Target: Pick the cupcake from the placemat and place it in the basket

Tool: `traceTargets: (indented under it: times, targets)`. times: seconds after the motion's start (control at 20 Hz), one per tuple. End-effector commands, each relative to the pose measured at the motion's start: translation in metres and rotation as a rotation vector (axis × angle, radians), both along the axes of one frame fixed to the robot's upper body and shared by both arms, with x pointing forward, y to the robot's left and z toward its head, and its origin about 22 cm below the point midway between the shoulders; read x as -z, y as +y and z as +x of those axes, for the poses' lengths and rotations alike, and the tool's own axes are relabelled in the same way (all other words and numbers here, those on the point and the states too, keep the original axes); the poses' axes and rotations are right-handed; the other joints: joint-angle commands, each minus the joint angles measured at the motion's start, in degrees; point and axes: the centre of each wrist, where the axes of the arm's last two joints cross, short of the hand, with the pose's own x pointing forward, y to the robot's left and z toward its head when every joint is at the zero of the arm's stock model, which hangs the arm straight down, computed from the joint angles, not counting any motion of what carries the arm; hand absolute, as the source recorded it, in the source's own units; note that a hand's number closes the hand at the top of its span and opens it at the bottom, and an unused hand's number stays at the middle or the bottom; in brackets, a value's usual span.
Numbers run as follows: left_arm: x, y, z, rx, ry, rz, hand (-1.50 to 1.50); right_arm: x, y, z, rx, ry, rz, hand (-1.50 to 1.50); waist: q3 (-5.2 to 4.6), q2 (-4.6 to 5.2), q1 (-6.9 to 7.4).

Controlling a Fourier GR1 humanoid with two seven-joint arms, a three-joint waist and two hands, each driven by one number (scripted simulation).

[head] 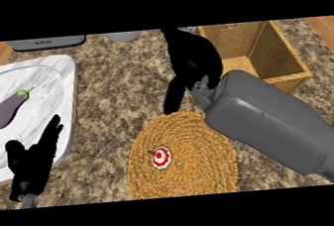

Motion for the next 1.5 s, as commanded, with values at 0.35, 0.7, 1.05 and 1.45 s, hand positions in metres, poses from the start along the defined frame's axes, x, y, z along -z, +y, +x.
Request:
traceTargets:
  times: [0.35, 0.7, 1.05, 1.45]
  targets:
    - [0.037, 0.004, -0.035, -0.050, 0.220, -0.024, 0.00, -0.072, 0.032, -0.037, -0.012, 0.177, -0.164, -1.50, -0.68, 1.20, -0.56]
    - [0.034, 0.015, -0.034, -0.052, 0.215, -0.025, 0.00, -0.071, 0.023, -0.042, 0.007, 0.181, -0.105, -1.50, -0.60, 1.78, -0.57]
    - [0.044, 0.003, -0.039, -0.047, 0.205, -0.052, 0.00, -0.038, 0.027, -0.045, 0.018, 0.172, -0.083, -1.50, -0.63, 2.28, -0.12]
    - [0.035, -0.007, -0.038, -0.007, 0.202, -0.054, 0.00, 0.013, 0.030, -0.043, 0.051, 0.257, -0.165, -1.50, -0.58, 2.41, 0.83]
